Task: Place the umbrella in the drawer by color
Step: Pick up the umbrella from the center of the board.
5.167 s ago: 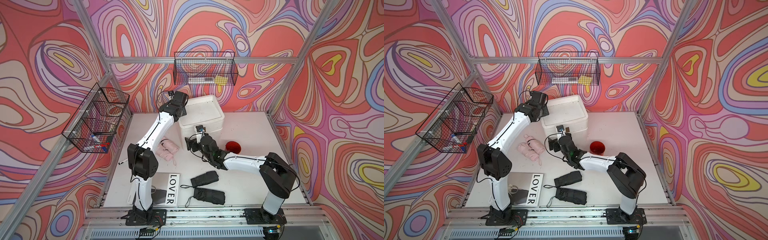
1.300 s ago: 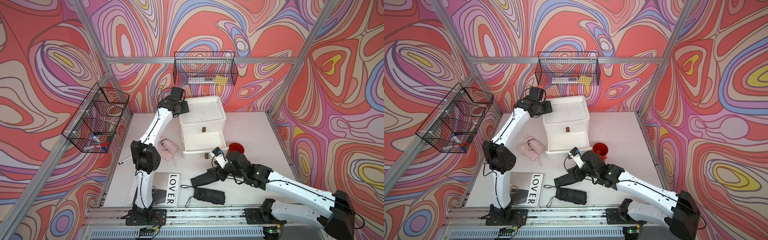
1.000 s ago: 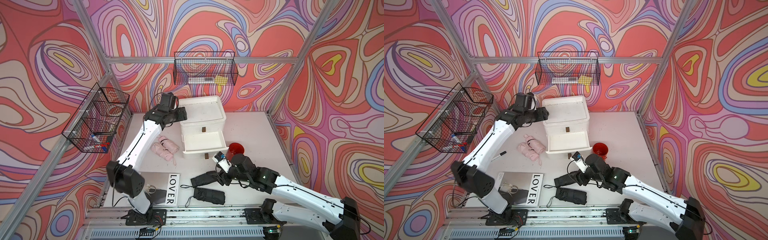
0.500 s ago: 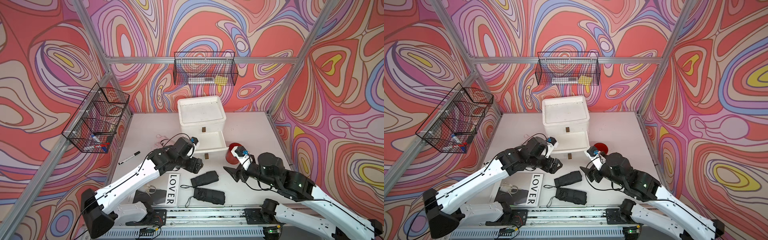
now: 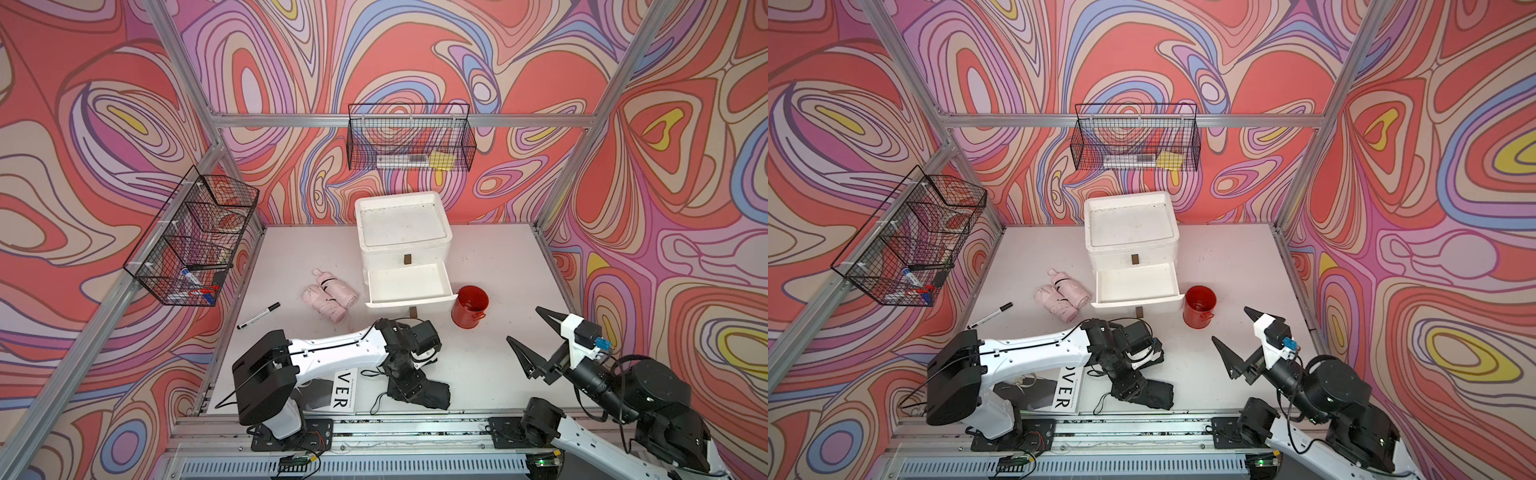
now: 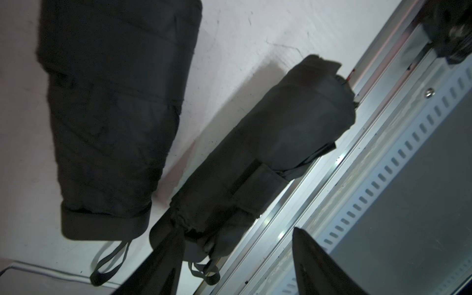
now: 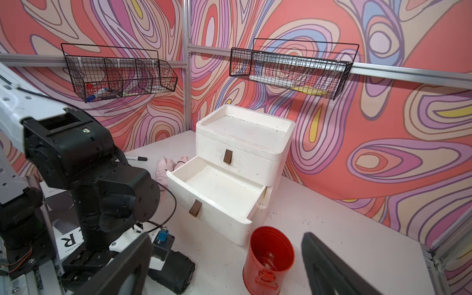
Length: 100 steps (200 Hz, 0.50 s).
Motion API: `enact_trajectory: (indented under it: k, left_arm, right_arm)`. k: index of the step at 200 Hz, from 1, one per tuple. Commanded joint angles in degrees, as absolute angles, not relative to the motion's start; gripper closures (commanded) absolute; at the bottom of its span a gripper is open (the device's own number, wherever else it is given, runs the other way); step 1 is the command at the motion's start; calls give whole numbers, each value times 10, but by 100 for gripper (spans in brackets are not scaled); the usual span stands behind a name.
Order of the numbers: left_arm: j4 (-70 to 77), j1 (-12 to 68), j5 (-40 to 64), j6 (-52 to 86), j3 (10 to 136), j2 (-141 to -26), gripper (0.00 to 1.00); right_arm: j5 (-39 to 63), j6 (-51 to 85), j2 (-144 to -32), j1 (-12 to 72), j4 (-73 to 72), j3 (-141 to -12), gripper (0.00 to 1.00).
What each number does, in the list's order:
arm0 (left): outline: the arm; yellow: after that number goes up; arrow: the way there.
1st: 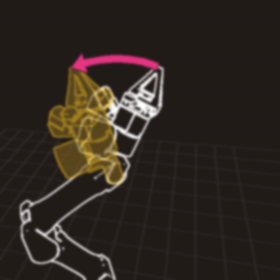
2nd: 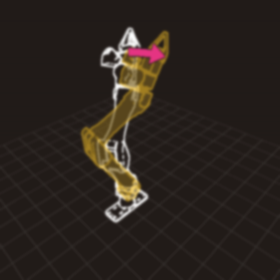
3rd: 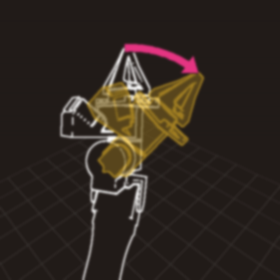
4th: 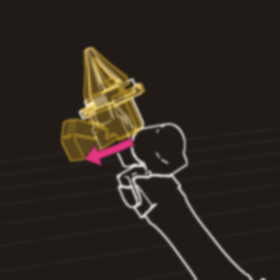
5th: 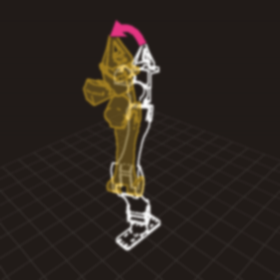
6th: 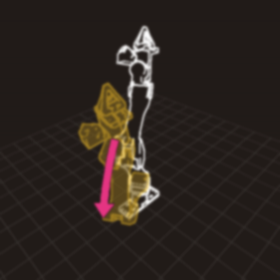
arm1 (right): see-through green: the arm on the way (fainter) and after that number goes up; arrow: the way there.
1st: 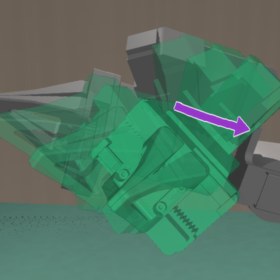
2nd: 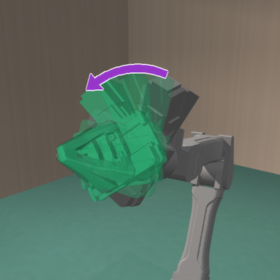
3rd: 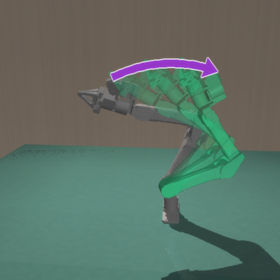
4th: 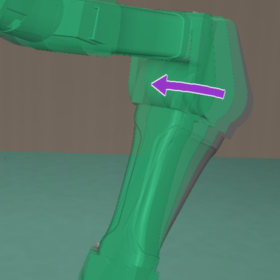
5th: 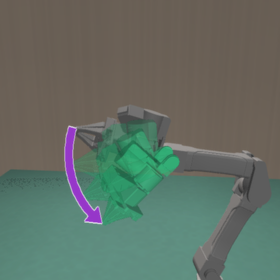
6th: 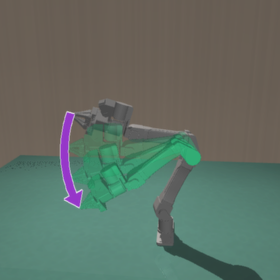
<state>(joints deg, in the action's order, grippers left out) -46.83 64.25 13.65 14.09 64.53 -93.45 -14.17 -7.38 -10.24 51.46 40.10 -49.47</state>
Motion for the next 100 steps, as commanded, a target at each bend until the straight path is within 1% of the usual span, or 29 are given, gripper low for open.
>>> enact_trajectory:
  k: [1, 29, 61, 100]
  left_arm:
    - [-485, 646, 152, 114, 650, -940, 30]
    - [-483, 646, 139, 123, 653, -972, 29]
    - [-481, 647, 132, 136, 671, -1029, 28]
    - [-444, 647, 135, 139, 670, -1058, 30]
  right_arm:
    - [-140, -92, -104, 517, 395, -480, 5]
    - [-125, -95, -143, 517, 397, -476, 5]
    - [-138, -109, -189, 517, 389, -476, 5]
    - [-140, -124, -183, 517, 369, -472, 4]
